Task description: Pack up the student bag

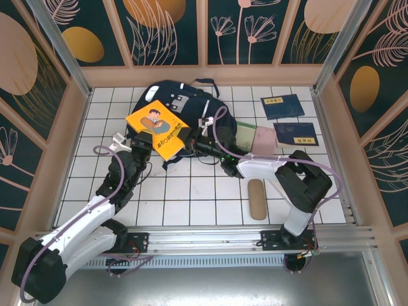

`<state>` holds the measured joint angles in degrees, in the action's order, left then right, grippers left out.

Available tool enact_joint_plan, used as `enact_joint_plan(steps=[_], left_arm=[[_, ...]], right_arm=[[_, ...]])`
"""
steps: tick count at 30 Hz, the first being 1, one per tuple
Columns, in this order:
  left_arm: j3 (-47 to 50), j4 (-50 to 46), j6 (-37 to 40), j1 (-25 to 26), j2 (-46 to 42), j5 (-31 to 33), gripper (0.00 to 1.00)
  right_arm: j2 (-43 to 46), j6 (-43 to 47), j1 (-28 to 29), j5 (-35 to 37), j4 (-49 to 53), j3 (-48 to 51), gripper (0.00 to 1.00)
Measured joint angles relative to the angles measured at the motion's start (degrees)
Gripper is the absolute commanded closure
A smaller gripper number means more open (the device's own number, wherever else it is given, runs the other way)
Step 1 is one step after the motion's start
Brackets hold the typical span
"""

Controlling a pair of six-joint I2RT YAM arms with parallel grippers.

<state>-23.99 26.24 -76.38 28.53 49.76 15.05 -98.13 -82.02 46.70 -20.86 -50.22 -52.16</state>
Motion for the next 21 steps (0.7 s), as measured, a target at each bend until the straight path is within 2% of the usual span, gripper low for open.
enact_joint_plan(steps=[2,4,7,10,15,21], left_arm=[[-1.55,-3.69,2.23,0.42,-0.24,0.50,0.36],[-4.26,-7.45,5.49,0.55,-0.33,1.68,0.29],[-10.91,-12.35,12.46,0.50,1.70,2.99,0.25],[-22.21,-16.35,20.13,0.52,9.64,1.51,0.21],[-42.49,-20.98,31.45,0.50,30.75,-8.83,0.19],[-55.69,-26.05,36.54,0.39,51.52,-27.36,0.09]], right_arm=[[2.49,1.49,-0.83,0.52,3.48,1.18,1.00],[5.29,3.58,-2.69,1.01,8.00,2.49,1.00],[9.92,8.59,-7.30,2.21,18.18,3.08,1.00],[14.64,15.47,-11.78,5.42,29.03,2.93,1.00],[20.09,24.70,-14.43,12.96,45.62,0.39,1.00],[28.15,35.98,-17.86,5.68,48.17,5.11,1.00]])
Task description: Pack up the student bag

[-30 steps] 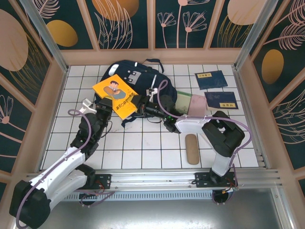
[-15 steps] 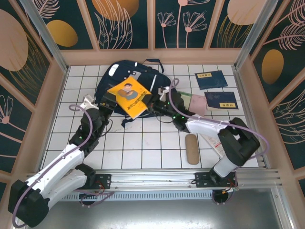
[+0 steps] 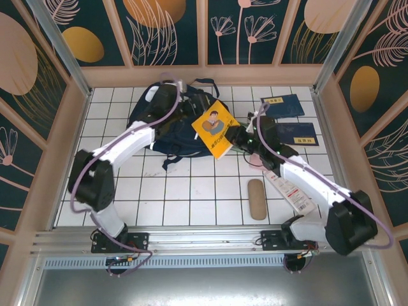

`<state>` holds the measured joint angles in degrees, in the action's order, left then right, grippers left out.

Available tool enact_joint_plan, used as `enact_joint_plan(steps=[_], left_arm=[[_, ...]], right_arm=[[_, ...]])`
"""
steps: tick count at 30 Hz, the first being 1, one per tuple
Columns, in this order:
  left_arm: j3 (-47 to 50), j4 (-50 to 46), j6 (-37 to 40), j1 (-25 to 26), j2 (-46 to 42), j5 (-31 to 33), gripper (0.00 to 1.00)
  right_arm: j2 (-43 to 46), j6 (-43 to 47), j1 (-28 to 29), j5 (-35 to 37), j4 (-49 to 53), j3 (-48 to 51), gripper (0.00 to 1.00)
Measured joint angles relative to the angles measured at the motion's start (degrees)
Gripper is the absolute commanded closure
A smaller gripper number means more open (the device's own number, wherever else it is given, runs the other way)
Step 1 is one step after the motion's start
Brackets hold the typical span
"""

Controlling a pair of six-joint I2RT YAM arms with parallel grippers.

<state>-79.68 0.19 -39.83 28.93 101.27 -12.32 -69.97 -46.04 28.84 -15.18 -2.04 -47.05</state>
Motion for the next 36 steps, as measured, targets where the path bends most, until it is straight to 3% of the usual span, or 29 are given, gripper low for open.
enact_joint_plan(steps=[4,9,16,19,22,30,36], left_arm=[[-0.24,-0.46,0.00,0.02,3.52,-11.41,0.07],[0.15,3.19,-1.62,0.00,3.54,-21.92,0.08],[9.14,20.50,-13.88,-0.90,2.95,-31.45,0.23],[10.58,26.32,-18.75,-1.49,2.95,-33.09,0.26],[10.62,28.79,-20.46,-1.66,2.78,-33.99,0.23],[11.34,22.95,-18.01,-1.44,1.55,-32.35,0.19],[12.68,24.59,-19.85,-1.44,1.27,-32.44,0.31]], right_arm=[[6.73,3.04,-3.28,-5.09,1.11,2.86,1.00],[10.91,0.68,-12.55,-17.68,-4.92,8.48,1.00],[11.43,-10.43,-21.46,-31.85,-15.13,15.87,1.00],[11.56,-14.19,-22.77,-34.36,-18.36,16.33,1.00],[12.66,-16.09,-23.41,-35.28,-19.82,16.33,1.00],[16.33,-16.41,-23.54,-36.76,-19.41,16.31,1.00],[16.41,-16.46,-23.56,-36.76,-18.21,16.33,1.00]])
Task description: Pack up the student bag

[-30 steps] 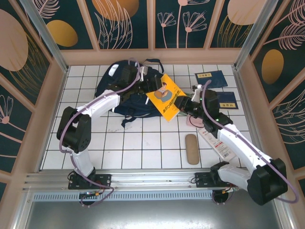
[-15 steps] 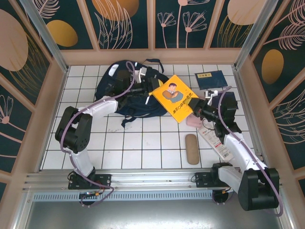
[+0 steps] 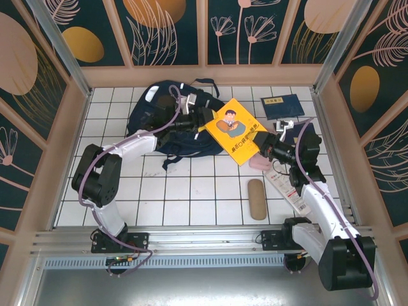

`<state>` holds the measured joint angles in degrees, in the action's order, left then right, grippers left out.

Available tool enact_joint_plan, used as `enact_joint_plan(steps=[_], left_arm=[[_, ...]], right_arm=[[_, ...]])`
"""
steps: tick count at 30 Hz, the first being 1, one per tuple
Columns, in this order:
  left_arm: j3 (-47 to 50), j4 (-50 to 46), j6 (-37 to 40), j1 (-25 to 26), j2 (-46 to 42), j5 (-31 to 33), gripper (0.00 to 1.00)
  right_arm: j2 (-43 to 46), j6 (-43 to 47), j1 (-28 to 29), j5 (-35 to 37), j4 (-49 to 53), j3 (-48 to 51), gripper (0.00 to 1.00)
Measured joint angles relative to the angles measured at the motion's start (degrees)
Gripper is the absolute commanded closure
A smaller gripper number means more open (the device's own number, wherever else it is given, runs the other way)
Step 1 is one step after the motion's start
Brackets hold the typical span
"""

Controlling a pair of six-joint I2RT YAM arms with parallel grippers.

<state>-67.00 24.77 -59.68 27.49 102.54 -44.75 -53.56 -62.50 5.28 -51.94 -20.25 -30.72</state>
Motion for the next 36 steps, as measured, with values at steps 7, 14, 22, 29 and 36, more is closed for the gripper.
enact_joint_plan(steps=[7,14,22,29,36], left_arm=[[4.90,14.38,-10.86,0.00,-0.02,-2.21,0.64],[7.19,24.63,-18.97,-0.31,-0.02,-2.71,1.00],[11.56,28.96,-21.03,0.02,-0.26,0.90,1.00],[15.96,29.46,-21.46,1.05,-3.10,6.27,1.00],[18.49,31.01,-22.49,1.14,-6.03,9.88,1.00]], right_arm=[[-0.39,-2.03,-0.02,1.57,-2.38,0.81,1.00],[-4.81,-4.37,-0.04,1.97,-7.78,1.44,0.84],[-4.94,-7.30,-0.04,4.70,-9.70,2.10,0.52],[-4.92,-13.70,-0.04,7.80,-16.15,5.25,0.56],[-4.94,-15.39,2.08,11.39,-19.06,5.75,0.54]])
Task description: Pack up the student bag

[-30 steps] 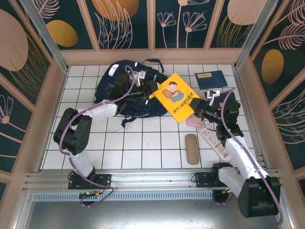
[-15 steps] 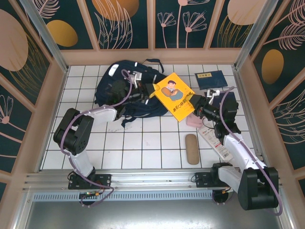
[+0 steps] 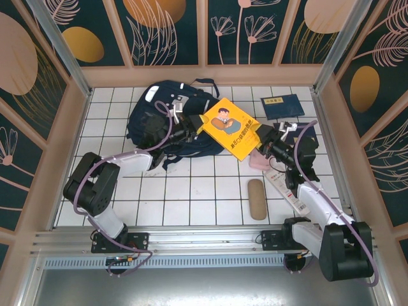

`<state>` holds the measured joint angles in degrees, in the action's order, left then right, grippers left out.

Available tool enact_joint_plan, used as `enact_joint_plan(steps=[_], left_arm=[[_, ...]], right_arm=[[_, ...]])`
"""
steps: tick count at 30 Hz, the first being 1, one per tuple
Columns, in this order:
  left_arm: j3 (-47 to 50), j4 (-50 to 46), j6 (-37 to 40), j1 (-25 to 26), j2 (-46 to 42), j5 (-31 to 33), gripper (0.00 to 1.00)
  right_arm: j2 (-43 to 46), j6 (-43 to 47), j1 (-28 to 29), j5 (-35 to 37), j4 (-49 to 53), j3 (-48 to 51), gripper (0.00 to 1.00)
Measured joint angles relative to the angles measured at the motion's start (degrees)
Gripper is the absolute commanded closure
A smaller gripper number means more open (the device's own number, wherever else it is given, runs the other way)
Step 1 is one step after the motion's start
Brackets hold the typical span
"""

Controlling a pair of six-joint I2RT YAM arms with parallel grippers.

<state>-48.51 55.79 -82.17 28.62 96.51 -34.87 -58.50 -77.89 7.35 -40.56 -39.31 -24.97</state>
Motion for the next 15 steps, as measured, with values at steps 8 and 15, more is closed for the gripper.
enact_joint_plan(steps=[8,15], left_arm=[[0.22,0.11,-0.46,0.17,0.00,1.84,1.00],[0.20,-2.05,0.17,0.28,-0.87,2.49,0.81]], right_arm=[[-2.38,1.53,4.55,2.16,-0.76,-0.02,0.64],[0.00,5.29,5.09,4.72,3.80,-0.07,1.00]])
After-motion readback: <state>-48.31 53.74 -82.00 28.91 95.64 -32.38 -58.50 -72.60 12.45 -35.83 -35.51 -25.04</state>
